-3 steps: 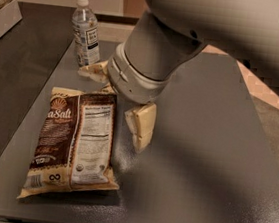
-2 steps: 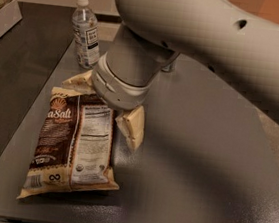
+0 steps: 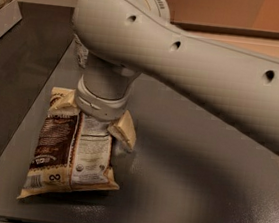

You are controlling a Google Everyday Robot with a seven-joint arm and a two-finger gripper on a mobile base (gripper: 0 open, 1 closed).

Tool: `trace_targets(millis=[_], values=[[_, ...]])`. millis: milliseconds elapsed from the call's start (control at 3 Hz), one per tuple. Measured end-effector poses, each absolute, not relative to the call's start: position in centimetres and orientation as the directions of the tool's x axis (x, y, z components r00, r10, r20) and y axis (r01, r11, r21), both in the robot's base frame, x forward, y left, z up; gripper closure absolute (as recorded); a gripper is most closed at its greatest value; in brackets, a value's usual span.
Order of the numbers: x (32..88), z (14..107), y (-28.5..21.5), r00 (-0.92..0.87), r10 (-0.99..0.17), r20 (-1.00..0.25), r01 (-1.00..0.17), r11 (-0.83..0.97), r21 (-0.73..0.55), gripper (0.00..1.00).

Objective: Pick brown chip bag

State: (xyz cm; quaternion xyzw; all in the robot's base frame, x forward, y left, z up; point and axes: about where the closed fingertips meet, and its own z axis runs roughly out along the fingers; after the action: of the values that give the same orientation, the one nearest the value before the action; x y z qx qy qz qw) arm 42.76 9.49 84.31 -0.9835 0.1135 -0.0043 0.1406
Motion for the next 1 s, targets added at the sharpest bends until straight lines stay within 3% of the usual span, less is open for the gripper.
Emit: trace_targets(millis=[333,1000], values=[[43.1,83.8,10.0,0.982,-0.187,0.028,-0.176,-0.957,-0.231,0.16],[43.7,86.4,10.6,0.975,-0.208,0.073,-0.188,-0.959,-0.212,0.63]])
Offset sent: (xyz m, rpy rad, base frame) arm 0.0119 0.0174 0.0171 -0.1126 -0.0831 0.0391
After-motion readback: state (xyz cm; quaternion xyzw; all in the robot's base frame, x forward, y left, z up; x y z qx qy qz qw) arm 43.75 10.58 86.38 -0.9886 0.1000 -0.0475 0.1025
